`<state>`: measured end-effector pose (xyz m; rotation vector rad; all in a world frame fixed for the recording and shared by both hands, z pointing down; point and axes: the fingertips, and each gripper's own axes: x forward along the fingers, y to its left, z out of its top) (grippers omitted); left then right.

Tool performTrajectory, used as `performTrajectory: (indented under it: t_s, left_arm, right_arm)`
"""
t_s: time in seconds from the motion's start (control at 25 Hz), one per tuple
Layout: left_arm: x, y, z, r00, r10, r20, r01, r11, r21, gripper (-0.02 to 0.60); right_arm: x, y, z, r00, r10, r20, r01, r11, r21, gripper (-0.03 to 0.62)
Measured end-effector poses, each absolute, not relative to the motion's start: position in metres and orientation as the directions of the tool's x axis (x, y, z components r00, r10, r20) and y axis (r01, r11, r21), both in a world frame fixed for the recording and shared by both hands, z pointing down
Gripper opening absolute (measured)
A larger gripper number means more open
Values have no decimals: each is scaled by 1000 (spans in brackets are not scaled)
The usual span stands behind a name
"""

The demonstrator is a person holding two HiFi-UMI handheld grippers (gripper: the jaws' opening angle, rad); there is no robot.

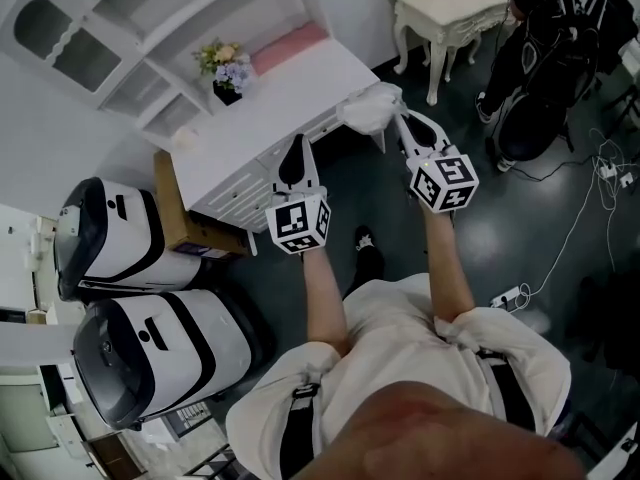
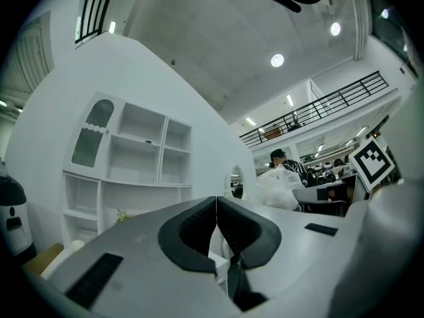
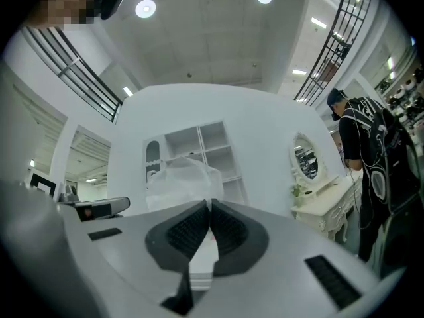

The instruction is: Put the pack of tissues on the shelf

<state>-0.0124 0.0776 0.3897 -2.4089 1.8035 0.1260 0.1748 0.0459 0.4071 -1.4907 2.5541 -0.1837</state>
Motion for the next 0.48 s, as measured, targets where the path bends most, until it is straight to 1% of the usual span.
performTrajectory:
  t_s: [0.2,0.48]
  left_arm:
    - [-13,33,376,281,-946,-160,-960,-277,-47,11]
    - [-11,-26,375,303,-943,-135,-953,-301,-33,11]
  right_arm:
    - [181,4,398,-469,-878,-96,-855,479,-197,69]
    - [182,-49,392,-461,-883,-87,-856,468,-218,69]
